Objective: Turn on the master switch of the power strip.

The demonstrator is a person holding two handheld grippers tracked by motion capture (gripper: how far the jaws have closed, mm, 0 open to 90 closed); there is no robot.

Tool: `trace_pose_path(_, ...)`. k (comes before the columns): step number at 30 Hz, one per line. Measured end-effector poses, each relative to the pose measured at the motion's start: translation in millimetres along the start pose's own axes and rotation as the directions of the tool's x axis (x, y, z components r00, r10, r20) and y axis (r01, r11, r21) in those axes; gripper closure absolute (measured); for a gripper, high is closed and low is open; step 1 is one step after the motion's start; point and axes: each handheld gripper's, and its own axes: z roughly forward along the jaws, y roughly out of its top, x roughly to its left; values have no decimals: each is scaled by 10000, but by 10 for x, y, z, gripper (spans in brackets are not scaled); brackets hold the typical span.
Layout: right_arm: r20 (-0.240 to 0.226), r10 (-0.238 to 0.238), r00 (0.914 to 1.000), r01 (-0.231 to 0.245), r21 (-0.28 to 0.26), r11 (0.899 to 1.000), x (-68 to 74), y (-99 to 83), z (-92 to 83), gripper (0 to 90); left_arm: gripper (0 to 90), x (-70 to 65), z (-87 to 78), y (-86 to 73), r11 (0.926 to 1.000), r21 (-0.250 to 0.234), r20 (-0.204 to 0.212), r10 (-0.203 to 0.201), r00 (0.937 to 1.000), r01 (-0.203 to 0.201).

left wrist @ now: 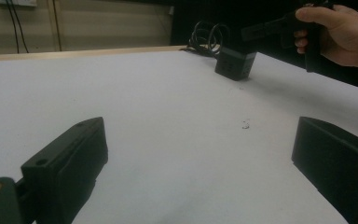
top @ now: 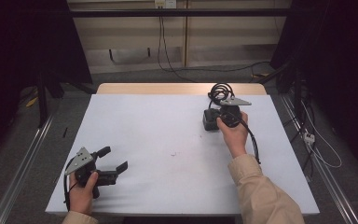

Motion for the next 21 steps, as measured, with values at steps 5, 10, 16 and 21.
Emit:
trace_pose_path(5, 20, 9, 10000, -9, 28, 10000, -13, -5, 1, 900, 31, 0, -3, 1, 10000, 38, -17, 8, 10000, -8)
trace_pose_path(10, 77, 34, 10000, -35, 63, 10000, -31, -10, -4, 900, 31, -1, -2, -1, 10000, 84, -9, 12, 10000, -12)
trace_pose_path(16, 117, 55, 9999, -56, 65, 10000, -60, -17, -12, 900, 31, -3, -2, -1, 10000, 53, -10, -1, 10000, 1)
trace_pose_path(21, 137, 77, 9999, -79, 100, 9999, -74, -24, -14, 900, 31, -4, 1, -2, 10000, 54, -6, 10, 10000, -10)
